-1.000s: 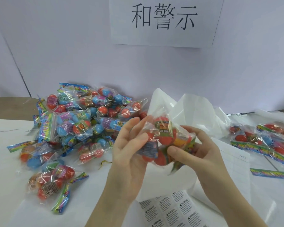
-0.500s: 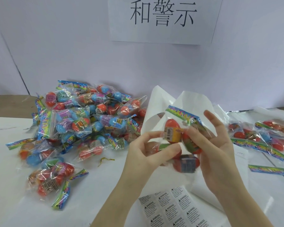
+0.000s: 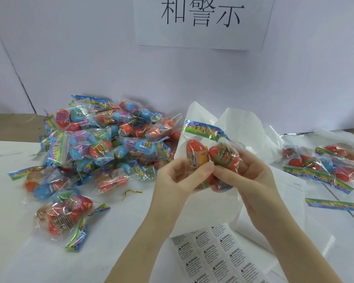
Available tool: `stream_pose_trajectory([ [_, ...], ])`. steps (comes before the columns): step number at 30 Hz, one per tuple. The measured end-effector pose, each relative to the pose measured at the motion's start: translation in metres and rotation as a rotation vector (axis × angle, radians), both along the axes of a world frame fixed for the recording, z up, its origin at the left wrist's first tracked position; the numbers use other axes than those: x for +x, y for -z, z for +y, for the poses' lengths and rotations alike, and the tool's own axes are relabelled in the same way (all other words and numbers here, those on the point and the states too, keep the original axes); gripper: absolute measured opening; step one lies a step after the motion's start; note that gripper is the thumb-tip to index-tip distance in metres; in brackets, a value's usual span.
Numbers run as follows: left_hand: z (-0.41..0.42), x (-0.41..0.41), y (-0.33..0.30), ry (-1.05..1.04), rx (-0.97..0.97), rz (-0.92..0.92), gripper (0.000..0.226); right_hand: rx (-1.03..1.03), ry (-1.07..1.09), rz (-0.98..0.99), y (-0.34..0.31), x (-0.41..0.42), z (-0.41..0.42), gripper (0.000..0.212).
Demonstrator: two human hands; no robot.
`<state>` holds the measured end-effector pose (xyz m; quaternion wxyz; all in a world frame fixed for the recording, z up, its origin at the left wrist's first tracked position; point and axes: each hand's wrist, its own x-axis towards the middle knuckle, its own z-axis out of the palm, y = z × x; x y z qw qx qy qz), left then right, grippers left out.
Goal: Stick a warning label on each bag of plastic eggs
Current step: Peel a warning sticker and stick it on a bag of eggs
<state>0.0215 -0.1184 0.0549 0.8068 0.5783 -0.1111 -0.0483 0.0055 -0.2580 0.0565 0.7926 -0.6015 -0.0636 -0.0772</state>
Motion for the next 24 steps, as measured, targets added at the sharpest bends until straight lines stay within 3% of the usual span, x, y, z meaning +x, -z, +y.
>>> stream_pose_trajectory([
  [8,0.0022,0.0007,0.0003,-0.078,0.058,-0.031,0.029,-0.099,0.062,-0.003,-0.004,-0.0025,0.002,0.046],
  [16,0.0026,-0.0012,-0.0001,-0.101,0.192,-0.146,0.023,0.017,0.047,-0.024,-0.0054,-0.0024,-0.0014,0.001],
  [24,0.002,-0.0019,0.0026,-0.076,0.184,-0.133,0.006,0.008,0.125,-0.02,-0.005,-0.0008,-0.0009,0.02],
])
